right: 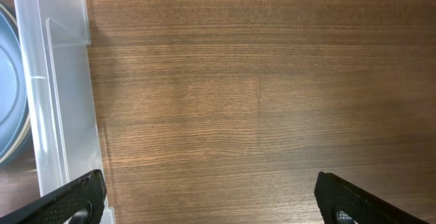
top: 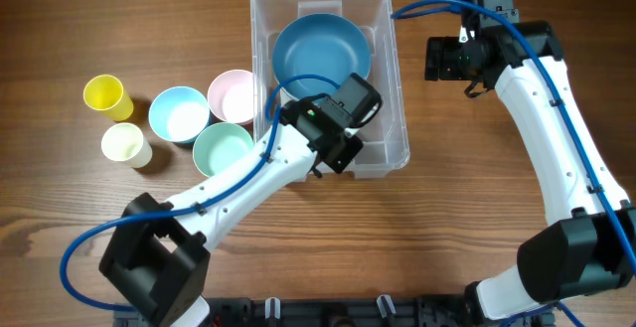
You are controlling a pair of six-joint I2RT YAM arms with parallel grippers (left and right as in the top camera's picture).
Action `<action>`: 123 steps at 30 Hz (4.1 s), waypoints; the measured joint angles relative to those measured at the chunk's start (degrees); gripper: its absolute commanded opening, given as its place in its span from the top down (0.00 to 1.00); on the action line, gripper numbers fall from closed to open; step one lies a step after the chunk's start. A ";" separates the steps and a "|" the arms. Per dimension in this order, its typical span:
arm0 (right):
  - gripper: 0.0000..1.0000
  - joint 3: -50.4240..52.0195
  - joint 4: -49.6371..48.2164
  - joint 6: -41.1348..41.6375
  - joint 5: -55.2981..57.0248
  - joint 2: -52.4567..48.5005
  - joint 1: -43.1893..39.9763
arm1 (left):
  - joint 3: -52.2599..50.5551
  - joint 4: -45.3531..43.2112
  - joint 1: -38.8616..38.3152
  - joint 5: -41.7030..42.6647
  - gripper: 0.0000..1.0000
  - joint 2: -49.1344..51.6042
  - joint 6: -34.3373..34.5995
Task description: Pack container
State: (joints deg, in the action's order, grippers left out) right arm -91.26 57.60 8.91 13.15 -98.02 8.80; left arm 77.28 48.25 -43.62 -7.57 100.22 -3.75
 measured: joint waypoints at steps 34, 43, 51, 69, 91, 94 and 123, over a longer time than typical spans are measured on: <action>0.00 0.00 0.00 0.00 0.00 0.00 0.00 | 0.33 1.84 0.24 2.05 0.96 2.86 0.22; 0.00 0.00 0.00 0.00 0.00 0.00 0.00 | 1.68 10.08 0.52 -6.16 0.96 4.04 1.92; 0.00 0.00 0.02 0.00 0.00 0.00 0.00 | 4.09 13.88 0.61 -6.34 0.73 4.15 3.39; 0.00 0.00 0.02 0.00 0.00 0.00 0.00 | 4.98 6.10 1.05 -6.75 0.37 4.15 6.10; 0.00 0.00 0.02 0.00 0.00 0.00 0.00 | 4.98 0.92 8.83 0.24 0.59 5.55 10.99; 0.00 0.00 0.02 0.00 0.00 0.00 0.00 | 4.98 0.92 9.33 1.79 0.59 5.75 11.26; 0.01 0.00 -8.09 0.00 -0.68 0.00 0.00 | 4.98 0.17 9.29 4.09 0.52 5.75 12.26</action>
State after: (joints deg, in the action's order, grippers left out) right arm -91.26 49.52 8.91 12.47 -98.02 8.80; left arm 82.26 48.42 -34.33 -3.49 105.97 8.51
